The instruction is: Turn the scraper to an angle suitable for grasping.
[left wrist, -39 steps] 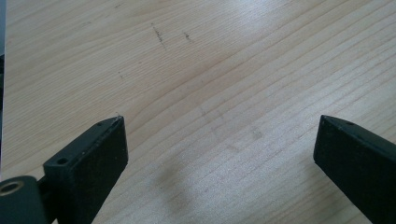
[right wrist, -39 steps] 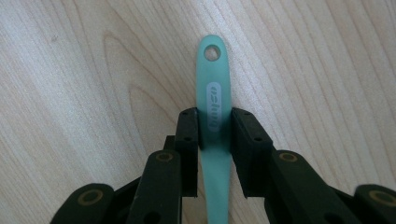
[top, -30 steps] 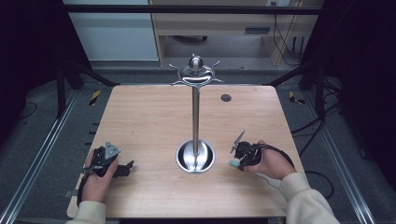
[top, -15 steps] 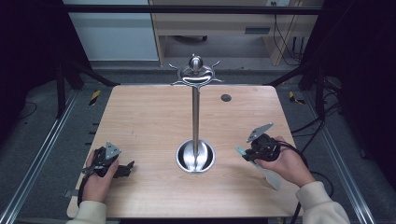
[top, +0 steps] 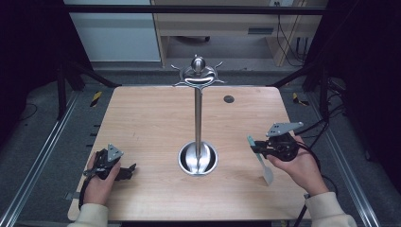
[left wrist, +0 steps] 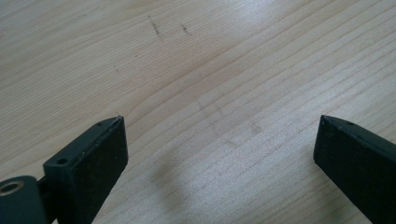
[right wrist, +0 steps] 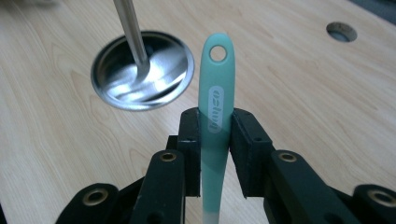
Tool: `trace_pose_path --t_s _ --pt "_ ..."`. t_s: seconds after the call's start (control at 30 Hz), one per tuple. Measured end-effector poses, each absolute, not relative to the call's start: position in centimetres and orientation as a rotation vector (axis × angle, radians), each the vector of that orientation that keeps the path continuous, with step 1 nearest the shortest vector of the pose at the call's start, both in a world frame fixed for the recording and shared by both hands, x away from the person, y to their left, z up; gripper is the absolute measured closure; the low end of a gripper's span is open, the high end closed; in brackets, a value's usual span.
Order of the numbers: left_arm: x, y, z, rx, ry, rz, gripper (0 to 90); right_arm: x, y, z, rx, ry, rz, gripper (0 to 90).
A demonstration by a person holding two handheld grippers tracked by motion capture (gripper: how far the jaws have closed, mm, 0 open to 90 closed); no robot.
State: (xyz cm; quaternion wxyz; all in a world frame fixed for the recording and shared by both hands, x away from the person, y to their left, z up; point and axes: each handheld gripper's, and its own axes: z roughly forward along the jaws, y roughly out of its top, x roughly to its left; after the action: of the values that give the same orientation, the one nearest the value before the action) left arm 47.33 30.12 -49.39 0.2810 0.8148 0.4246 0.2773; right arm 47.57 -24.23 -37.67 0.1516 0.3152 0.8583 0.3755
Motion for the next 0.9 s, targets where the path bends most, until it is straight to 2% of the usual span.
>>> trace_pose_path --t_s 0.9 --pt "47.3 30.5 -49.5 2.173 1.163 0.746 2.9 46.4 -24.3 -33.4 0.831 2.183 1.404 74.6"
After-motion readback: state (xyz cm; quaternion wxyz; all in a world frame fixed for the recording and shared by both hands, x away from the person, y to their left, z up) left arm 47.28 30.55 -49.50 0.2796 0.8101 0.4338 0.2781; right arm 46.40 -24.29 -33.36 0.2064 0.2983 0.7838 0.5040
